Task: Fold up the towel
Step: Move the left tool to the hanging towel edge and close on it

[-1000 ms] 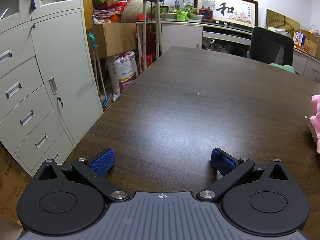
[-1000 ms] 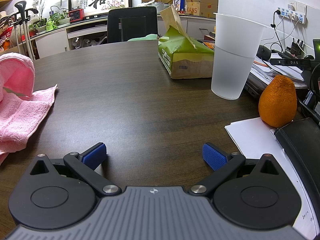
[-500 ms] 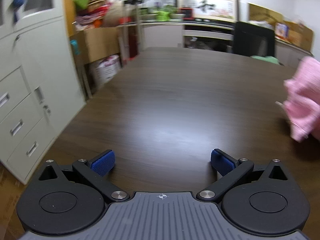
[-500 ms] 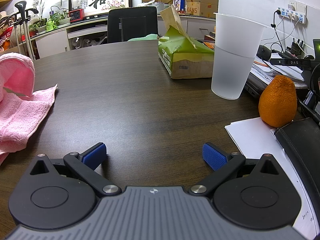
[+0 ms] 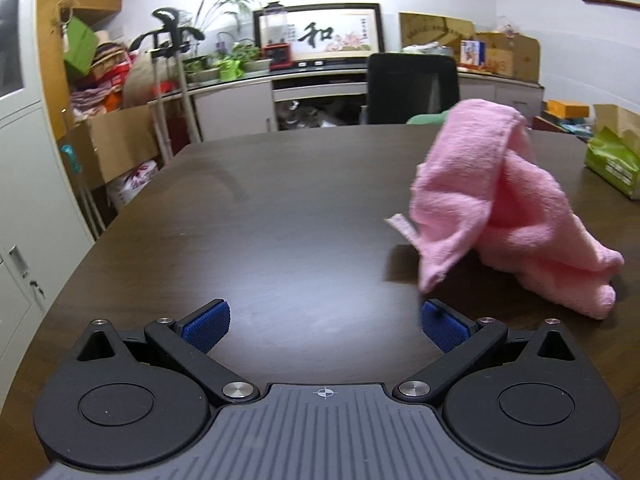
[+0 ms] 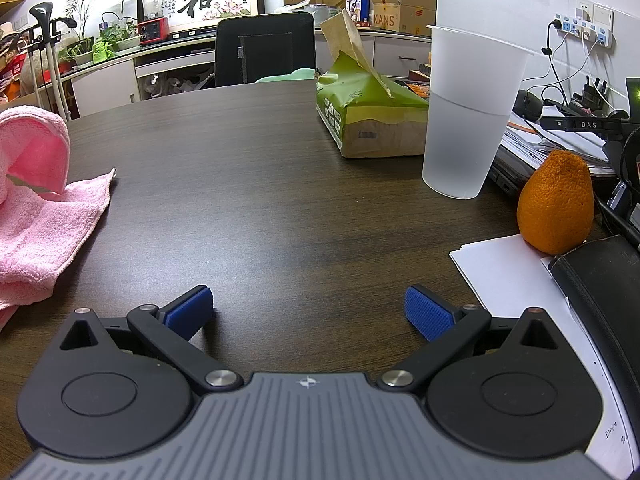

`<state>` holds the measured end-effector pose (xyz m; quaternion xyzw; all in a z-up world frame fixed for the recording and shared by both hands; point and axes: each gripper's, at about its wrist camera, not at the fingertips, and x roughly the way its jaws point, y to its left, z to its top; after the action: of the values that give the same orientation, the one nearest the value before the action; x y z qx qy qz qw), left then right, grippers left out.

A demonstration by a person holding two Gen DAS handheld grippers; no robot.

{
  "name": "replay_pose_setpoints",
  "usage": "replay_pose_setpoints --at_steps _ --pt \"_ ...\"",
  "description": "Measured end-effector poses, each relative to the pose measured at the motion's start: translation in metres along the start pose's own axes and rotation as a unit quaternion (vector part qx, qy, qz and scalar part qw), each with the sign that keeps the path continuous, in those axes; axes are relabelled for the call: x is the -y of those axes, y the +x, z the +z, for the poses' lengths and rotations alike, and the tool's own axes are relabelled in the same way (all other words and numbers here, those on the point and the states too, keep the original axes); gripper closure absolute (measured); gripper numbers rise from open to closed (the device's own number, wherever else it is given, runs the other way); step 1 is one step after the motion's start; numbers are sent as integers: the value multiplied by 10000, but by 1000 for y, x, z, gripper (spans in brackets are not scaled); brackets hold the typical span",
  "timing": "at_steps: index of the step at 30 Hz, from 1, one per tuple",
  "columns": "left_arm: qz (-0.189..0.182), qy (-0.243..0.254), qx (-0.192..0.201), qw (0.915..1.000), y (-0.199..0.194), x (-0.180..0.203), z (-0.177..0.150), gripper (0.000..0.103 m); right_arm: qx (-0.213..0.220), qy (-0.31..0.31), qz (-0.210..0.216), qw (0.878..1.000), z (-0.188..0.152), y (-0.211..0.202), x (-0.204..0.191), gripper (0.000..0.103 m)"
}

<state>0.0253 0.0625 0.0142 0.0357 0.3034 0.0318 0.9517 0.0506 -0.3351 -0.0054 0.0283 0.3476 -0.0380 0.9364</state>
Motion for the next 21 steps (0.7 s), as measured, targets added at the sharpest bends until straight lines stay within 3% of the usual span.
replay_pose_setpoints --at_steps 11,14,21 --pt "-394 317 142 9986 13 31 1 0 -2 0 -2 10000 0 0 0 0" --pt "-563 483 228 9970 17 37 1 7 -3 0 -2 10000 0 0 0 0" --pt "-920 418 297 9944 20 35 5 12 -5 0 -4 10000 0 0 0 0"
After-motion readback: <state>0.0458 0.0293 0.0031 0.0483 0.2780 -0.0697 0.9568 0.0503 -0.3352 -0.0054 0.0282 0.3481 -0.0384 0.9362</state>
